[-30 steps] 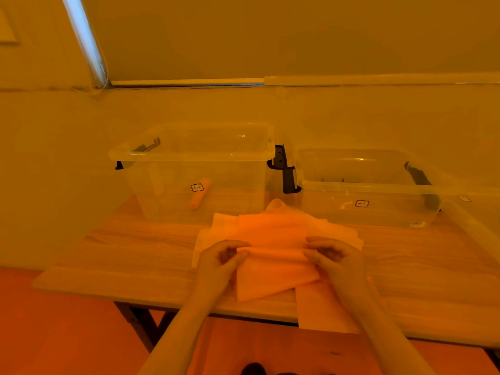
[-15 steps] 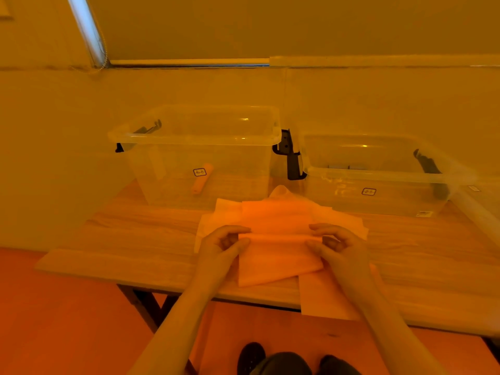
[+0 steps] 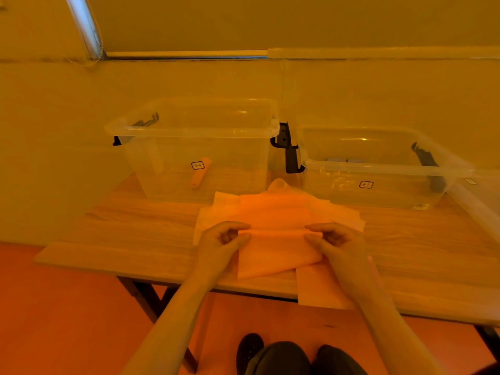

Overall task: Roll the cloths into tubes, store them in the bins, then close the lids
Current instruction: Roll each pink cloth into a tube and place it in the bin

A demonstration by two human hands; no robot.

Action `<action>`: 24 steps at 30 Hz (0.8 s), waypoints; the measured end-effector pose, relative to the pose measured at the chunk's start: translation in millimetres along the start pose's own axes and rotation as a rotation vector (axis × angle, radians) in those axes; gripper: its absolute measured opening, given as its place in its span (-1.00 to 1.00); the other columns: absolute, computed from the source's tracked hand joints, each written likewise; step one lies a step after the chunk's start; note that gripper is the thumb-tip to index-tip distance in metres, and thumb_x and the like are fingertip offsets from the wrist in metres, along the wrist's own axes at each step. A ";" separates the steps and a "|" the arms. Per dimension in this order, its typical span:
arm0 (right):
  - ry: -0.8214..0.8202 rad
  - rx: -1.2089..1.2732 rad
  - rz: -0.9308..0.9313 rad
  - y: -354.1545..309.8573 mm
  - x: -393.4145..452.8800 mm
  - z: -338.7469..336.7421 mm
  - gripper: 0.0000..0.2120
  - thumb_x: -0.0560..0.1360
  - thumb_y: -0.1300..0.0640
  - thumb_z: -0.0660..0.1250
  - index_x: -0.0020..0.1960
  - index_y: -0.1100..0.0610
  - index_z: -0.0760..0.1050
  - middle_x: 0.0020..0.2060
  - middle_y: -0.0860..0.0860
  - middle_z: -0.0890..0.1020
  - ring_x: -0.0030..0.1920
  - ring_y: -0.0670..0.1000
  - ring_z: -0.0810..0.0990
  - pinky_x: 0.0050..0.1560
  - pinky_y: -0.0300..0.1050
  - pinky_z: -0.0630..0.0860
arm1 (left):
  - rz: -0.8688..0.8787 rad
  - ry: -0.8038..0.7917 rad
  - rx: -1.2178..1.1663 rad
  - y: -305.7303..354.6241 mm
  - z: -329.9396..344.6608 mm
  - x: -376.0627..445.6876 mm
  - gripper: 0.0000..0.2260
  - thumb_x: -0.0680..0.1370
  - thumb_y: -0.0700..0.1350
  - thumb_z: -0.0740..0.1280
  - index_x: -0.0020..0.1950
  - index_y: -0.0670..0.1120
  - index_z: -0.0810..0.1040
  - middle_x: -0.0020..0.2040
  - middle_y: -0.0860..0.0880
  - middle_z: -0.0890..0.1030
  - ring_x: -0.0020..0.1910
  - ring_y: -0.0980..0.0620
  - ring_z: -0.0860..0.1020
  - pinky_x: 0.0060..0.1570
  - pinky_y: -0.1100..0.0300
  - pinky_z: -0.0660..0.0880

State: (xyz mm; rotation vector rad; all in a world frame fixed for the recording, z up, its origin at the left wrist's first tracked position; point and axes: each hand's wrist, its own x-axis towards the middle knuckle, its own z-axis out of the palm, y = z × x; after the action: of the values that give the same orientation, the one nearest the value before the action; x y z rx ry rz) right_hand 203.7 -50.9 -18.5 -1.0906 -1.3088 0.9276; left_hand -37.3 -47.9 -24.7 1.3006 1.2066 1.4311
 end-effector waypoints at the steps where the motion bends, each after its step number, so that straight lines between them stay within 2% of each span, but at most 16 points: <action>1: 0.011 -0.004 -0.001 -0.6 -0.6 -0.3 -0.84 0.43 0.21 0.45 0.01 0.17 0.64 -0.06 -0.04 0.69 -0.03 -0.14 0.64 -0.07 -0.31 0.56 | 0.008 0.001 0.014 1.5 0.9 -0.8 -0.83 0.46 -0.30 0.42 -0.10 -0.03 0.67 -0.18 0.04 0.65 -0.18 0.16 0.59 -0.21 0.31 0.51; 4: 0.044 -0.002 0.000 -1.1 -1.0 -0.2 -0.87 0.45 0.19 0.43 -0.01 0.18 0.64 -0.07 -0.02 0.68 -0.03 -0.12 0.63 -0.07 -0.31 0.55 | 0.019 -0.013 0.059 2.5 1.3 -2.9 -0.90 0.49 -0.22 0.40 -0.09 -0.04 0.67 -0.14 0.08 0.67 -0.13 0.21 0.60 -0.17 0.35 0.50; 9: -0.017 0.008 0.042 -4.2 -2.7 0.9 -0.76 0.39 0.24 0.48 0.06 0.17 0.63 -0.01 -0.05 0.68 -0.01 -0.15 0.64 -0.02 -0.22 0.60 | 0.017 0.010 0.020 1.8 0.5 -1.1 -0.85 0.49 -0.28 0.39 -0.08 -0.03 0.66 -0.07 0.05 0.68 -0.04 0.14 0.62 -0.07 0.27 0.53; 12: -0.043 0.006 0.066 -4.1 -2.7 2.5 -0.75 0.39 0.25 0.48 0.06 0.16 0.62 -0.01 -0.02 0.68 0.01 -0.11 0.65 0.00 -0.14 0.62 | -0.020 0.044 -0.046 1.9 -2.1 -0.9 -0.85 0.47 -0.28 0.41 -0.04 -0.05 0.67 -0.05 0.00 0.69 -0.04 0.09 0.63 -0.12 0.22 0.54; 15: -0.016 -0.005 0.060 -1.2 -1.4 2.8 -0.77 0.38 0.24 0.49 0.04 0.16 0.62 0.00 0.00 0.68 0.03 -0.08 0.64 0.04 -0.10 0.60 | -0.066 0.025 -0.090 1.7 -3.4 -0.8 -0.78 0.44 -0.33 0.43 -0.03 -0.04 0.67 -0.20 -0.06 0.68 -0.17 0.03 0.62 -0.18 0.13 0.55; 18: -0.005 -0.006 0.057 2.2 -0.4 2.5 -0.78 0.38 0.21 0.49 0.02 0.14 0.62 -0.01 0.00 0.67 0.02 -0.08 0.64 0.02 -0.09 0.61 | -0.055 0.024 -0.079 2.4 -1.9 -1.3 -0.76 0.42 -0.36 0.44 -0.06 -0.03 0.66 -0.19 -0.03 0.68 -0.19 0.05 0.61 -0.17 0.16 0.56; 21: 0.019 0.031 0.038 4.3 0.0 2.5 -0.77 0.38 0.23 0.48 0.03 0.18 0.61 -0.01 0.06 0.67 0.02 0.00 0.65 0.02 -0.08 0.61 | -0.049 0.031 -0.076 2.5 -1.4 -2.0 -0.78 0.42 -0.34 0.44 -0.05 -0.05 0.66 -0.12 -0.10 0.66 -0.14 0.02 0.60 -0.17 0.17 0.54; 24: 0.014 0.064 0.039 4.9 0.4 3.1 -0.76 0.38 0.28 0.47 0.05 0.20 0.62 0.02 0.06 0.67 0.04 0.01 0.65 0.01 -0.09 0.61 | -0.032 0.043 -0.043 2.2 -0.9 -1.9 -0.82 0.45 -0.30 0.43 -0.06 -0.03 0.66 -0.17 -0.07 0.64 -0.22 0.10 0.58 -0.28 0.28 0.49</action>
State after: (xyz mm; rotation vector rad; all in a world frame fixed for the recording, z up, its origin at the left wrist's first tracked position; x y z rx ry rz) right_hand 201.0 -48.9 -23.3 -1.0748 -1.2419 0.9826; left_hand -37.9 -50.2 -22.9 1.2217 1.2127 1.4609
